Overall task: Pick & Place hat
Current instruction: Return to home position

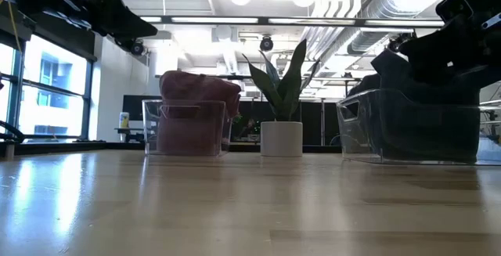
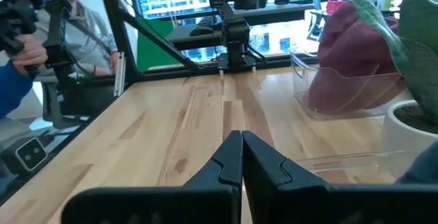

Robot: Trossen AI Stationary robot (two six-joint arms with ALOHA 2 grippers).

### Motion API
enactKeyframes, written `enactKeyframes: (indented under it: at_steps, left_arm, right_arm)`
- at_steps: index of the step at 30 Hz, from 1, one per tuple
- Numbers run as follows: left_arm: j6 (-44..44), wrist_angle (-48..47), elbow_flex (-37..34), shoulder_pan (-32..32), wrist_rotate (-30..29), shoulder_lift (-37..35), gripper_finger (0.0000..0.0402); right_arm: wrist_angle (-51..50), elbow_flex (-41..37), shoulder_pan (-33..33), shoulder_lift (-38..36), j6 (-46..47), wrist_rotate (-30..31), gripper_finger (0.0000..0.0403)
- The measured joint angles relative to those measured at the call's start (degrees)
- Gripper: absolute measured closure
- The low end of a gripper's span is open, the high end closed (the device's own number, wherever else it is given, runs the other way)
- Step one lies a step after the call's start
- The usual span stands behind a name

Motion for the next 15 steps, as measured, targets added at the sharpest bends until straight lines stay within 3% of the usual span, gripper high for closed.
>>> enactKeyframes:
  at_steps: [15]
  left_arm:
    - [-1.40, -0.91, 0.02, 0.00, -0.04, -0.02, 0.0402]
  right_arm:
    - [-6.47, 2.36, -4.61, -4.93, -1.46, -0.39, 0.0403]
